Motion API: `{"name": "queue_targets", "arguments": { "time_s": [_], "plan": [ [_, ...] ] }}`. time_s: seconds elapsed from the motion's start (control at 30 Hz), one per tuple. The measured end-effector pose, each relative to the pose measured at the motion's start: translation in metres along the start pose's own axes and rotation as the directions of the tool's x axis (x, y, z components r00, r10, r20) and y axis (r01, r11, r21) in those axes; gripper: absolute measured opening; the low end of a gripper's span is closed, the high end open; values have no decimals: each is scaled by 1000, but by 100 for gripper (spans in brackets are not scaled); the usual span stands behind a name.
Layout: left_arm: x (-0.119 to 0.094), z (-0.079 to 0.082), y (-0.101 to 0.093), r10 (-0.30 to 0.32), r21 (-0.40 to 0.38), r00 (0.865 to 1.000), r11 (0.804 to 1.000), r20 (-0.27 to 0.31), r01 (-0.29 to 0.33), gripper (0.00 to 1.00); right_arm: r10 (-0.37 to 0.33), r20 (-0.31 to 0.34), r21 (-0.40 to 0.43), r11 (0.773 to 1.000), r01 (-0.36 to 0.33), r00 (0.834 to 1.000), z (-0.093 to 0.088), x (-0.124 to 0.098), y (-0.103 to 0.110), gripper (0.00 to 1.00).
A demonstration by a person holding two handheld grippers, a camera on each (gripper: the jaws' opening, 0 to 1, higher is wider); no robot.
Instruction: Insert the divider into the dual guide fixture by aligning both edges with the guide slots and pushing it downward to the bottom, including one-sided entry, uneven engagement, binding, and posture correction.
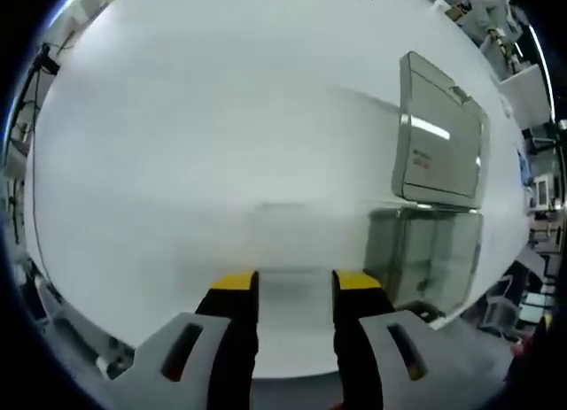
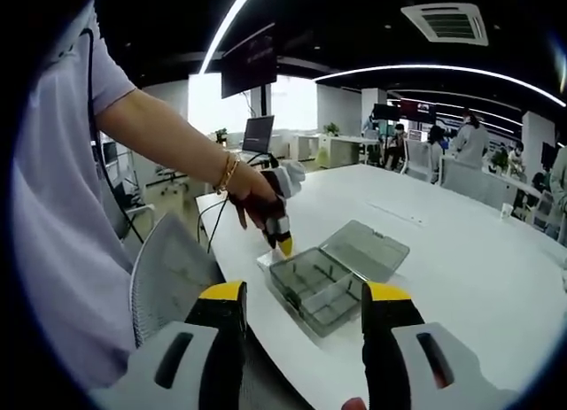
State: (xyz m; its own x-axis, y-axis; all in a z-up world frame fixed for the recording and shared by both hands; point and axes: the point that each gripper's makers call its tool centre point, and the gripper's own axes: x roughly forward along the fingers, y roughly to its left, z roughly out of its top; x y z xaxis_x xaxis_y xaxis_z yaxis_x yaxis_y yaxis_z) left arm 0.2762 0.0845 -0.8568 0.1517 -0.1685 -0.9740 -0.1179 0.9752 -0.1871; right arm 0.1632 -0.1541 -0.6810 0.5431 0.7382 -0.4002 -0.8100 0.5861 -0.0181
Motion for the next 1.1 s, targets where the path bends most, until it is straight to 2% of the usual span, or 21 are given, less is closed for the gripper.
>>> {"name": "queue_targets", "arguments": {
  "time_s": [0.07, 0.2, 0.4, 0.5, 0.7, 0.83, 0.97, 1.0, 1.07, 1.1],
  "plan": [
    [-1, 1, -1, -19, -8, 1000, 1000, 10, 20, 30, 1, 1, -2, 1000, -1, 1000, 1, 0, 0, 49],
    [-3, 2, -11, -103, -51, 994, 993, 44, 106, 30, -3, -6, -6, 1000, 3, 1000, 2, -1, -1, 49],
    [-9, 4, -11, -147, -47, 986, 987, 78, 151, 30, -24, -19, 11, 1000, 24, 1000, 1, -3, -6, 48],
    [-15, 8, -13, -190, -60, 974, 978, 126, 199, 30, -38, -22, 17, 999, 38, 999, 2, -3, -8, 47],
    [-27, 1, -17, -240, -45, 957, 967, 165, 251, 30, -49, -37, 14, 999, 50, 998, 4, 0, -6, 46],
    [-37, 0, -22, -290, -42, 935, 952, 202, 304, 30, -57, -45, 6, 998, 58, 997, 8, 2, -5, 46],
    [-48, -3, -32, -357, -32, 906, 927, 227, 373, 30, -70, -49, 9, 997, 70, 996, 11, 4, -5, 45],
    [-52, -3, -36, -382, -24, 893, 917, 236, 398, 30, -72, -50, 11, 997, 72, 996, 12, 5, -4, 45],
    [-56, -3, -42, -408, -24, 881, 905, 241, 425, 30, -76, -53, 13, 997, 76, 996, 14, 7, -3, 44],
    [-60, -3, -46, -429, -19, 867, 894, 253, 448, 30, -77, -54, 14, 997, 78, 996, 14, 8, -3, 43]
  ]
}}
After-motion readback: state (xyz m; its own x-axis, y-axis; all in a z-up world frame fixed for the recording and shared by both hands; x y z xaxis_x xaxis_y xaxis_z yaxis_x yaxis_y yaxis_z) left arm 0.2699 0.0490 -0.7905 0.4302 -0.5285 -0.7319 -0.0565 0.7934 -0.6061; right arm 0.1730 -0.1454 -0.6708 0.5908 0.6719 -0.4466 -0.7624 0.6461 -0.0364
